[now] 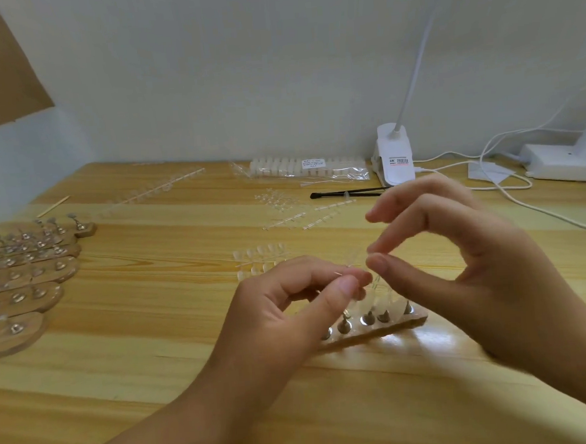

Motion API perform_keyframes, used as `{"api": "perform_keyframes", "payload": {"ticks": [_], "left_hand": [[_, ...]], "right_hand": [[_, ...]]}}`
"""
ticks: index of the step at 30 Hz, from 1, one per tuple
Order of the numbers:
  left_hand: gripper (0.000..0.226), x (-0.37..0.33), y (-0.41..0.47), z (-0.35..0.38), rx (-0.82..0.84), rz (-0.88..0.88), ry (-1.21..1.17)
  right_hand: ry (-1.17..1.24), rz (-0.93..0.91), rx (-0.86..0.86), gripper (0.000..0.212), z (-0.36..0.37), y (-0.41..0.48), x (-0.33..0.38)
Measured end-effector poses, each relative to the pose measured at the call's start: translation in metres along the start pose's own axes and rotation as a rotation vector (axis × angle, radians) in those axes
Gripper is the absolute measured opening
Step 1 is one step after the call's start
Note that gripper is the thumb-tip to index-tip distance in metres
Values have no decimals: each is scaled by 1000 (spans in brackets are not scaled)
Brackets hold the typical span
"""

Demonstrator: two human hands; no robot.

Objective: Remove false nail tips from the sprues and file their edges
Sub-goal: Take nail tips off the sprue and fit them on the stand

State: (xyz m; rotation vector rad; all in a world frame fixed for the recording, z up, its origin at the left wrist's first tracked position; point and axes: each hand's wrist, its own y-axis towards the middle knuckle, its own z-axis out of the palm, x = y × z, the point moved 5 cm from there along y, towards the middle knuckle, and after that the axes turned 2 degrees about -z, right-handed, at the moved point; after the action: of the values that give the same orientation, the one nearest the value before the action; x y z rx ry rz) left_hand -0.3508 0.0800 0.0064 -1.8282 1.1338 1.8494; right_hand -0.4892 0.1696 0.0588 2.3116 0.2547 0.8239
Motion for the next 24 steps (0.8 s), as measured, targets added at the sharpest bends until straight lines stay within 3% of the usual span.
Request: {"api": "perform_keyframes", "payload": {"ticks": [4, 7, 10, 12, 15, 18, 24], "left_hand": [[15, 3, 0, -1, -14, -55, -28], [14, 0, -1, 0, -6, -40, -27], [14, -3, -1, 0, -18, 1, 22], [13, -8, -1, -2, -34, 85, 91], [13, -16, -4, -1, -17, 179, 59], [15, -16, -4, 3, 37, 118, -93], [18, -9, 0, 3, 71, 20, -220]], "right_hand": [[-560, -435, -29, 17, 2, -10, 16], [-625, -498, -21, 18, 7, -17, 18], [-390, -276, 6, 16, 5, -12, 13], [21, 69, 54, 14, 0, -4, 2], [661, 519, 126, 34, 4, -4, -20], [674, 586, 101, 25, 1, -4, -27], [437, 474, 110, 18, 1, -7, -22]]}}
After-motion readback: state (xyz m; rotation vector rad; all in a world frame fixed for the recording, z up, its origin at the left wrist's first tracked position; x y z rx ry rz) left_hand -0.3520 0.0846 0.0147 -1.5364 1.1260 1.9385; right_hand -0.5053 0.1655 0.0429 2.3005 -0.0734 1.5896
